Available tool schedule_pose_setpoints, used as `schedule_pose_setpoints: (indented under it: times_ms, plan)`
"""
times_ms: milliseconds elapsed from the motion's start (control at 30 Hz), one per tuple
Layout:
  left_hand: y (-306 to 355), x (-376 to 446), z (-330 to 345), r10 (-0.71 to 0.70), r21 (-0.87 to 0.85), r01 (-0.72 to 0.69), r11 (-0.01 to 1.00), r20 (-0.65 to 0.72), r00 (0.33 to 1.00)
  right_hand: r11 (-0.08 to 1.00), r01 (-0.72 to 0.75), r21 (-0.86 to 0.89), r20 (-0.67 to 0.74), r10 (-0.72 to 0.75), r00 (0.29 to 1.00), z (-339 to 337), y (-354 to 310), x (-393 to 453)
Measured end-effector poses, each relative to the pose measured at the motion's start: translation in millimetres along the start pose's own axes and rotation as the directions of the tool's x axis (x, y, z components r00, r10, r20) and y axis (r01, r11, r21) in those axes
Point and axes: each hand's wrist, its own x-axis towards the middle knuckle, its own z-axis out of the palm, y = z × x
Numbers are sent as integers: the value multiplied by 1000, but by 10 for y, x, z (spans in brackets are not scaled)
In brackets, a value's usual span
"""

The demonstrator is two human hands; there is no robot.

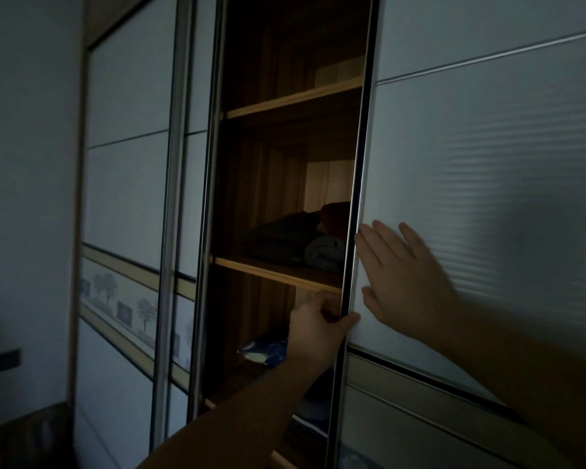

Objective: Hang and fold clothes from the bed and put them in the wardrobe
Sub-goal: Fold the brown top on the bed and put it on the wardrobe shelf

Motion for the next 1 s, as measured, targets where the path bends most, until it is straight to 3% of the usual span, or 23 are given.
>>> schedule_pose_setpoints:
  times_ms: [367,700,867,1000]
  plan:
    - [-433,353,-526,-48,134,62,989,-108,993,999,12,52,10,-13,1000,330,-530,572]
    - [-937,723,-1096,-87,44,104,994,-293,952,998,66,-26,79,-63,995,712,-1178,1180]
    - [-1234,881,-1346,9,201,68,977,-360,933,989,124,-76,90,-117,989,880,-1451,1468]
    - [-1458,893,-1535,182,385,-70,920,-264,947,991,128,-26,147,-123,981,1042,-1663,1570]
